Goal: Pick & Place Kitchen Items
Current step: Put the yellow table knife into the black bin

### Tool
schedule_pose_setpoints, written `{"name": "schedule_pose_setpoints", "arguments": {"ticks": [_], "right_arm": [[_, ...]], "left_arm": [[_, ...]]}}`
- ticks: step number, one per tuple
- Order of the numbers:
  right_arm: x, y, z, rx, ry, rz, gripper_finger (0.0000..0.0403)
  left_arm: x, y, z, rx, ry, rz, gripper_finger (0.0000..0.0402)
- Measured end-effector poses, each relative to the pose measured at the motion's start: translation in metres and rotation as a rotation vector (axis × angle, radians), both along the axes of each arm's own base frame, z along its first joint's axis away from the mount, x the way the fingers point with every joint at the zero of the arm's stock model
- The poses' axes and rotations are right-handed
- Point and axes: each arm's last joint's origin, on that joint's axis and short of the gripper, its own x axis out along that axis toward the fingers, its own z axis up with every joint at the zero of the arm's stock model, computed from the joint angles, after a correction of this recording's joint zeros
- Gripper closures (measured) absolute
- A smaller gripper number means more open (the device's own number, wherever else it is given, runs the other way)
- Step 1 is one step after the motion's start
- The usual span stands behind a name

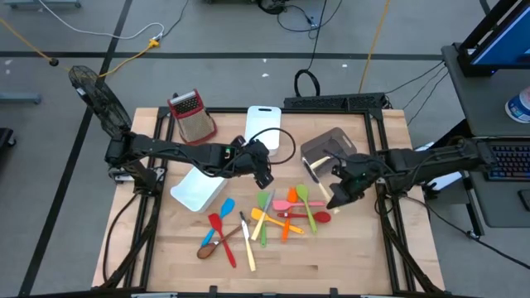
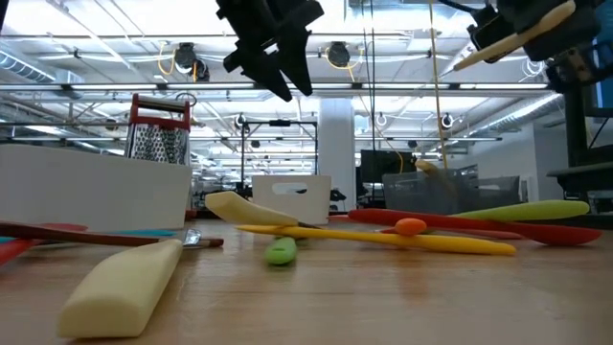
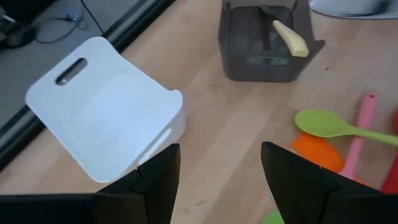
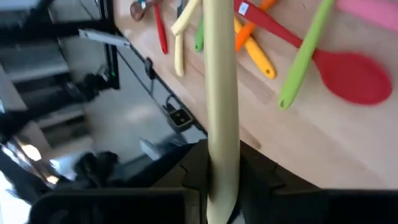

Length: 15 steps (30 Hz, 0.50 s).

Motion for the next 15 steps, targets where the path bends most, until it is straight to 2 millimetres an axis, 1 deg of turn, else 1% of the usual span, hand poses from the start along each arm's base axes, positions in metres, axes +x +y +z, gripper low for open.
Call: {"name": "schedule_pose_setpoints", "arguments": {"ticks": [3, 6, 12, 15], "right_arm": [[-0.003, -0.004, 0.003, 0.064, 0.036, -0.082, 0.0357], [-0.005, -0.010, 0.006, 0.111, 0.056, -0.200, 0.0357], [-0.011, -0.029, 0.012, 0.237, 0.082, -0.472, 0.0357], [-0.013, -0.039, 0.012, 0.293, 0.107, -0.589, 0.0357]], "left_arm": [[-0.001, 0.001, -0.001, 0.017, 0.008, 0.011, 0.0172], [-0.002, 0.001, -0.005, 0.043, 0.035, -0.009, 0.0172], [-0.001, 0.001, -0.009, 0.093, 0.063, -0.067, 0.0172], [0.001, 0.001, -0.008, 0.125, 0.068, -0.104, 0.0172]]}}
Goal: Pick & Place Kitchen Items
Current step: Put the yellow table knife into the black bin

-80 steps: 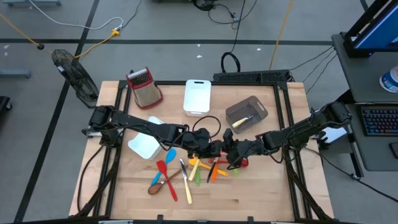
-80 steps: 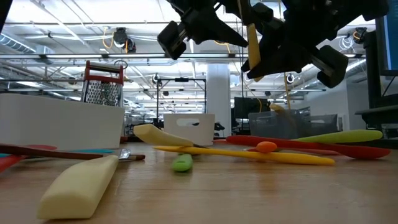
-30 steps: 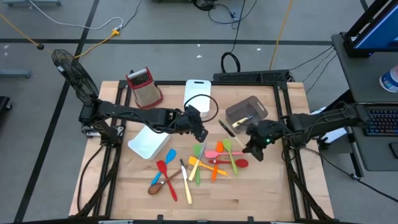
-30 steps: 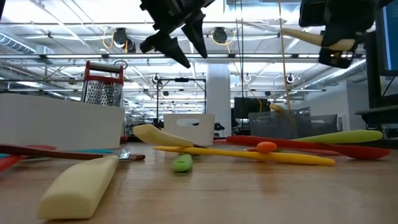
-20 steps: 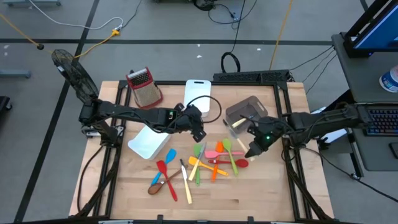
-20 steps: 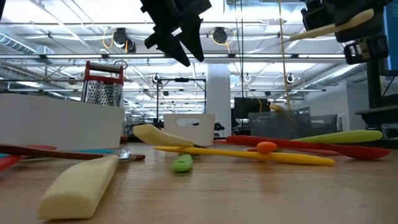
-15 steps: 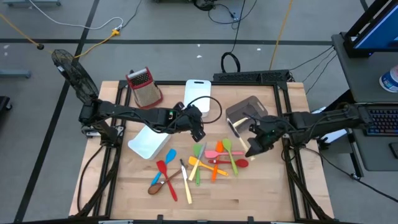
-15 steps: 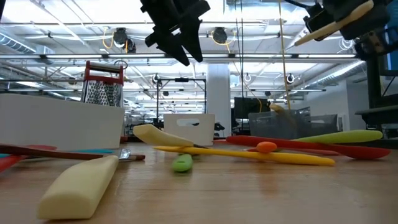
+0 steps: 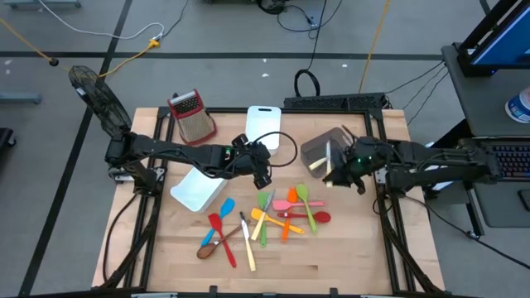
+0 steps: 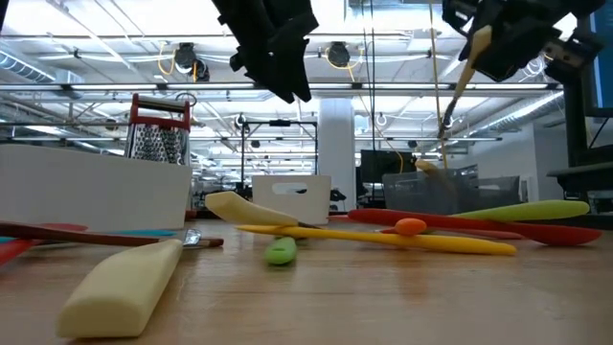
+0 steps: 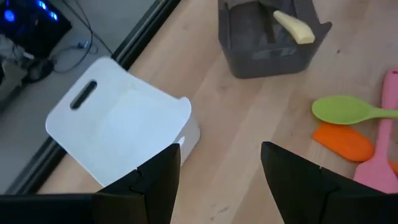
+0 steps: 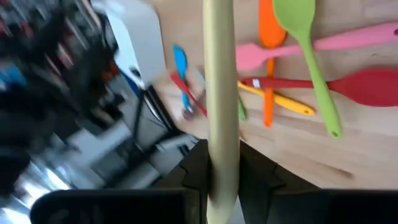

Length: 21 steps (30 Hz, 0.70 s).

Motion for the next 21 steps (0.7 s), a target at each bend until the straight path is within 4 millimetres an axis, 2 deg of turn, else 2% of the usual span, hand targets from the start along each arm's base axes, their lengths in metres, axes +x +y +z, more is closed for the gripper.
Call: {"name": "schedule_pose_setpoints", "arguments": {"ticks": [6, 13, 21], "right_arm": [[-0.001, -0.016, -0.007, 0.100, 0.042, -0.144, 0.0357], [0.003, -0.033, -0.049, 0.200, -0.015, -0.269, 0.0357], [-0.001, -0.048, -0.086, 0.171, -0.080, -0.467, 0.0357]], "left_arm": [[0.002, 0.000, 0.001, 0.037, 0.010, -0.043, 0.0172], [0.002, 0.005, 0.002, 0.071, 0.026, -0.042, 0.0172], [0.001, 0.015, 0.002, 0.090, 0.050, -0.053, 0.0172]]}}
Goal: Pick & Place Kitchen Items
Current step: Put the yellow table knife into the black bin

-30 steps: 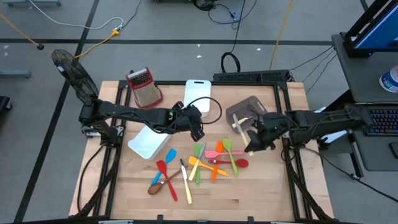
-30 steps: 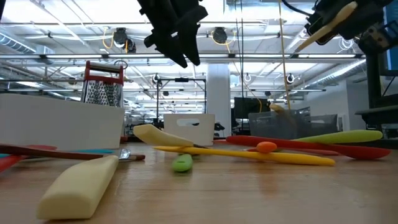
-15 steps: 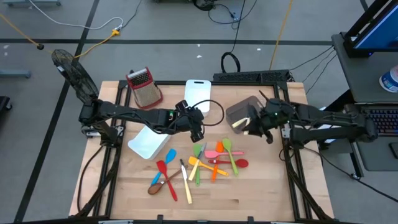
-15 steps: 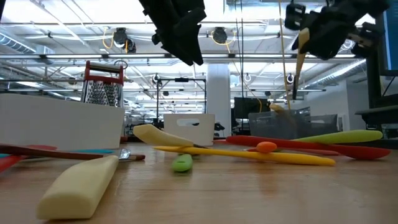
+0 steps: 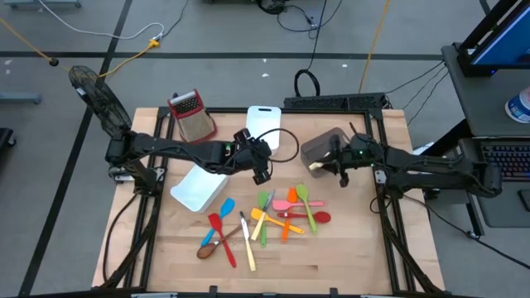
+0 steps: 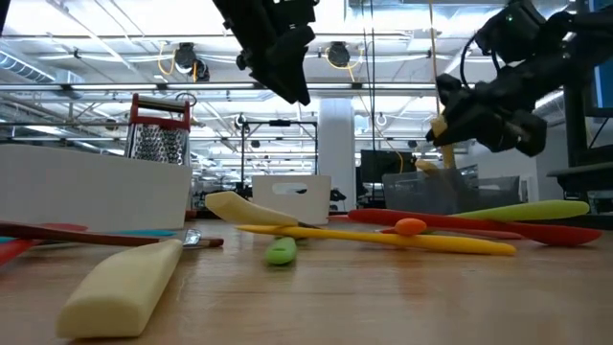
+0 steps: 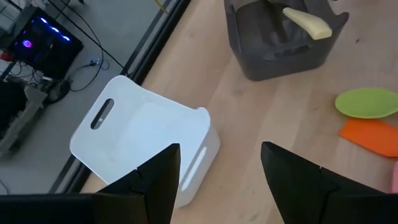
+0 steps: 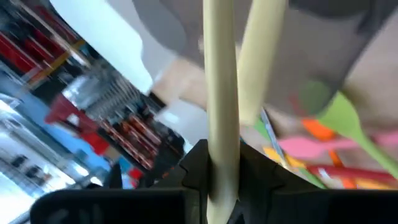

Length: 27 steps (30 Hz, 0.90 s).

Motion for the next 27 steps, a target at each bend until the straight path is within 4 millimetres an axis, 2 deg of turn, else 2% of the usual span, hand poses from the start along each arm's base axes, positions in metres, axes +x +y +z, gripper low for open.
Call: {"name": "schedule_pose_setpoints", "arguments": {"ticks": [3, 13, 20, 27], "right_arm": [[0.000, -0.003, -0.001, -0.040, -0.027, -0.060, 0.0353], [-0.003, -0.008, -0.007, -0.069, -0.037, -0.134, 0.0301], [-0.001, -0.009, -0.003, -0.102, -0.086, -0.128, 0.0295], [0.002, -0.010, 0.007, -0.205, -0.175, -0.104, 0.0296]], "left_arm": [[0.000, 0.005, 0.000, 0.005, 0.007, 0.002, 0.0172], [0.005, 0.023, 0.003, -0.081, -0.051, -0.067, 0.0172], [0.005, 0.027, 0.003, -0.101, -0.053, -0.076, 0.0172], [0.005, 0.022, 0.003, -0.112, -0.056, -0.081, 0.0172]]}}
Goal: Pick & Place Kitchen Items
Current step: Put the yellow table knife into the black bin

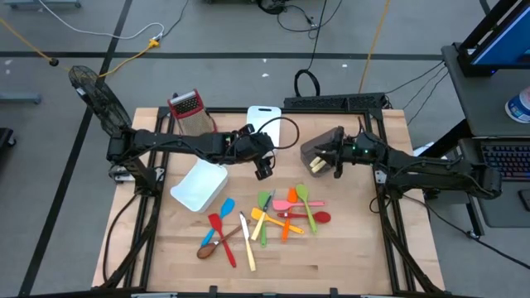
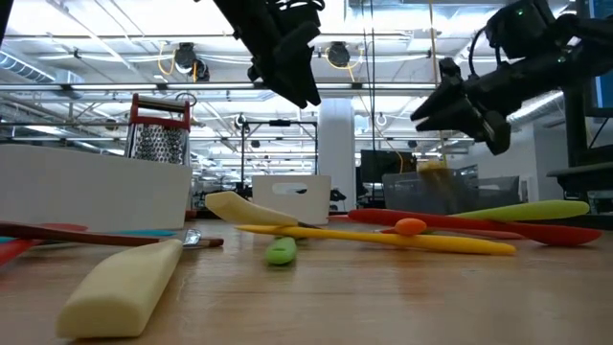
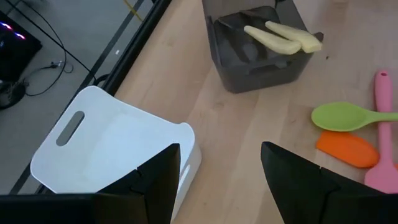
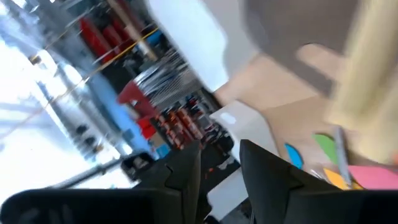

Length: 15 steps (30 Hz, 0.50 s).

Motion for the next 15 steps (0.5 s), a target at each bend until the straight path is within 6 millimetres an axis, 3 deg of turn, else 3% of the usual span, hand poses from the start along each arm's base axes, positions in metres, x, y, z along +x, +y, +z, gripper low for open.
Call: {"name": "schedule_pose_setpoints", "arguments": {"ticks": [9, 15], "right_arm": [[0.004, 0.000, 0.018, -0.338, -0.099, 0.061, 0.0326], [0.006, 0.008, 0.020, -0.529, -0.091, 0.190, 0.0390]], "left_arm": [[-0.002, -0.019, -0.003, -0.032, 0.032, -0.018, 0.0172], [-0.002, -0.033, -0.003, -0.111, 0.013, -0.062, 0.0172]]}}
